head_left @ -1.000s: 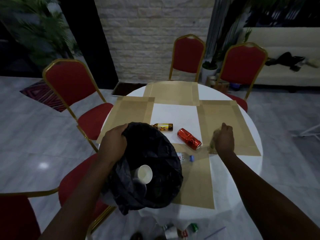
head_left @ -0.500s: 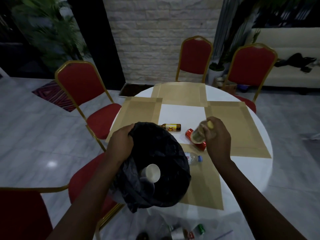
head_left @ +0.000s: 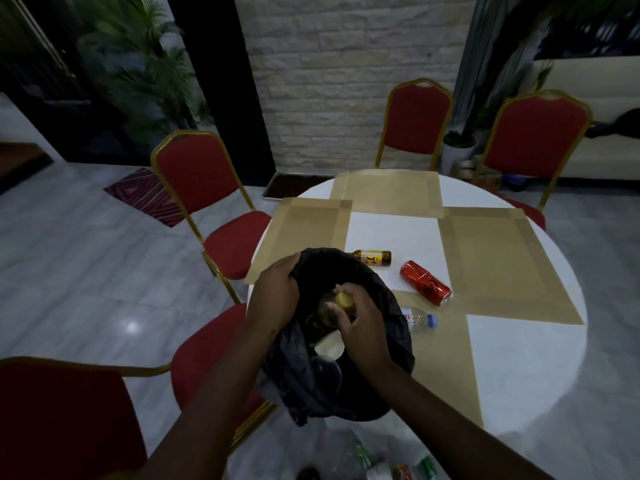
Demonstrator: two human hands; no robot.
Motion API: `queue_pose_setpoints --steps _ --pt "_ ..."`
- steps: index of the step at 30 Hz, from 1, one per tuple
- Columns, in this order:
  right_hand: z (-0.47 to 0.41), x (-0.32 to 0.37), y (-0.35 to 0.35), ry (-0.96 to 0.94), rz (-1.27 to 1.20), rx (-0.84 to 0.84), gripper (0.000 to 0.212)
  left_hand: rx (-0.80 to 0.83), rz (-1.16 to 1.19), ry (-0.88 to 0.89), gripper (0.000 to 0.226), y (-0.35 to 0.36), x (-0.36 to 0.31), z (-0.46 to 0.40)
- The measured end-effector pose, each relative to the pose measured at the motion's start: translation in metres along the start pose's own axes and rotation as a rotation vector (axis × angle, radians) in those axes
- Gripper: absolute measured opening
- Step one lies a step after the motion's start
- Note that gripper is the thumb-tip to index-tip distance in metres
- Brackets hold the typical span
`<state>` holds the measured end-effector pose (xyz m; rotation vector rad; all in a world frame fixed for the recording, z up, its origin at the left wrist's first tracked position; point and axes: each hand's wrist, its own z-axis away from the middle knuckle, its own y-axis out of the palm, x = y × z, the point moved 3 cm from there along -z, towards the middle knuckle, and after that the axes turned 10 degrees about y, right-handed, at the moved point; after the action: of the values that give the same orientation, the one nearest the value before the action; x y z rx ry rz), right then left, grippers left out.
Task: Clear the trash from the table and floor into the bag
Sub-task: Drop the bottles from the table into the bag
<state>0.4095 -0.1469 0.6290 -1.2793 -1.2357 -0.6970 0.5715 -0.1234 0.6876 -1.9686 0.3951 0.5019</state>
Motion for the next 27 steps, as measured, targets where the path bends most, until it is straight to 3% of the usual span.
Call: queue_pose_setpoints --steps 18,24,27 --pt "0.001 -0.019 0.061 -0.037 0.011 0.162 0.017 -0.012 0.037 0.000 0.049 -0.003 0.001 0.006" --pt "0.000 -0.028 0.064 -0.080 0.110 0.261 0.024 -0.016 0.032 -0.019 0.050 -0.013 0.010 0.006" --pt "0.001 -0.031 0.061 -0.069 0.173 0.364 0.044 0.001 0.038 0.005 0.051 -0.015 0.018 0.006"
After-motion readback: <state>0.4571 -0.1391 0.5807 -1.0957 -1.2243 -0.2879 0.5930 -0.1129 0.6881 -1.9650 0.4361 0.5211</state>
